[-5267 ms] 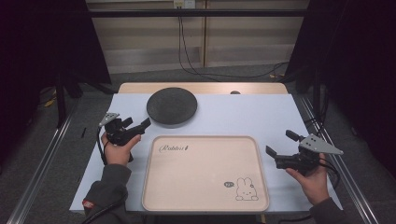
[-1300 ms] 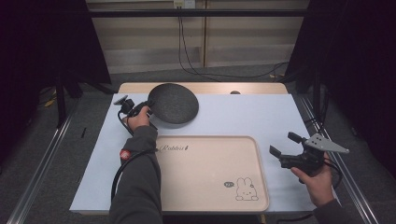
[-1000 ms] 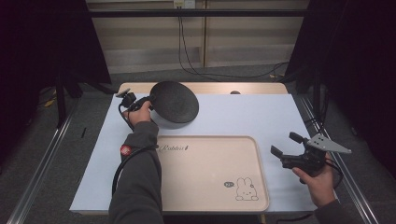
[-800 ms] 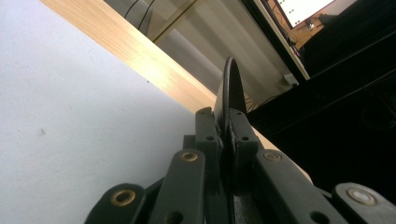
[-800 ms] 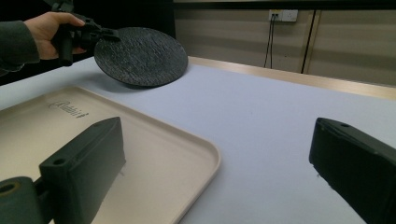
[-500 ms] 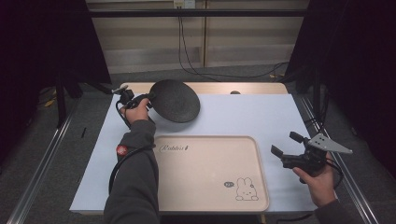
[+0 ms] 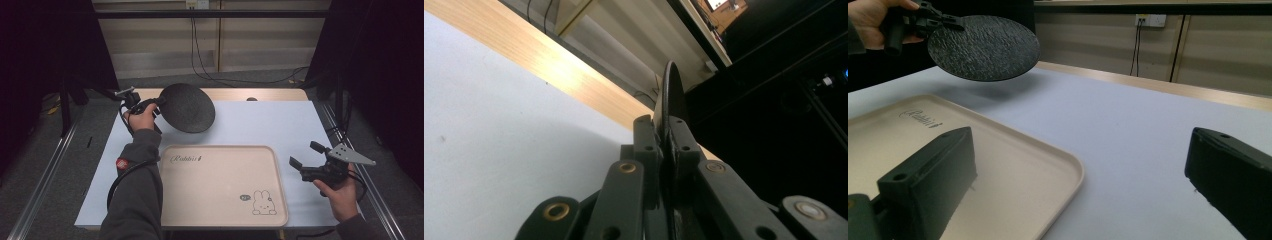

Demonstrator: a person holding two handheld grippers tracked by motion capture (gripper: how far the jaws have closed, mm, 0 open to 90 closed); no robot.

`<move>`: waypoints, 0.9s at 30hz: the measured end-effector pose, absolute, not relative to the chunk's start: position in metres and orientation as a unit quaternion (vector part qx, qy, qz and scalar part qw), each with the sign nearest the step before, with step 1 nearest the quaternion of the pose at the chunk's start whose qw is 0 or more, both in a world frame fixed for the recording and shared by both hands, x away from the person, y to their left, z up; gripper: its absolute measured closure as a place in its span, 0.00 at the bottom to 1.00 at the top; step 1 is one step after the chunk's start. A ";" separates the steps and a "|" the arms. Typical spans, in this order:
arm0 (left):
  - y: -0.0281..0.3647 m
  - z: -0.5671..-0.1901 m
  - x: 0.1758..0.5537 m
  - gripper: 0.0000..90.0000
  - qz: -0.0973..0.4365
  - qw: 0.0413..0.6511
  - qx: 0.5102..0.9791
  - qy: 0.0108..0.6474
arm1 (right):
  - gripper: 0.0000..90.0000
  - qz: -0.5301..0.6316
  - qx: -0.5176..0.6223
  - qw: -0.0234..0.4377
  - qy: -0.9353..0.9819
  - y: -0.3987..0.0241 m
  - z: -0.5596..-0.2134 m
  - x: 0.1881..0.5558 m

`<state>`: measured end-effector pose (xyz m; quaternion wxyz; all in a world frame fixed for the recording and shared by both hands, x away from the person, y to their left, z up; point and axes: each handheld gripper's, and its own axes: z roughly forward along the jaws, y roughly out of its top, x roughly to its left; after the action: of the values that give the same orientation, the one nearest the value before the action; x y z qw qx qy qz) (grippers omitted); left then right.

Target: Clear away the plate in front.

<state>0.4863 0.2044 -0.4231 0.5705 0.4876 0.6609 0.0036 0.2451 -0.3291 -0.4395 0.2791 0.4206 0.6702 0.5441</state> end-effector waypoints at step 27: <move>0.199 -0.399 0.458 0.95 -0.023 0.565 0.524 0.636 | 0.00 0.545 0.395 0.291 0.680 -0.330 -0.439 0.245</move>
<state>0.4583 0.1991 -0.3991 0.5654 0.5244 0.6362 -0.0226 0.2446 -0.3302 -0.4393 0.2913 0.3949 0.6796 0.5452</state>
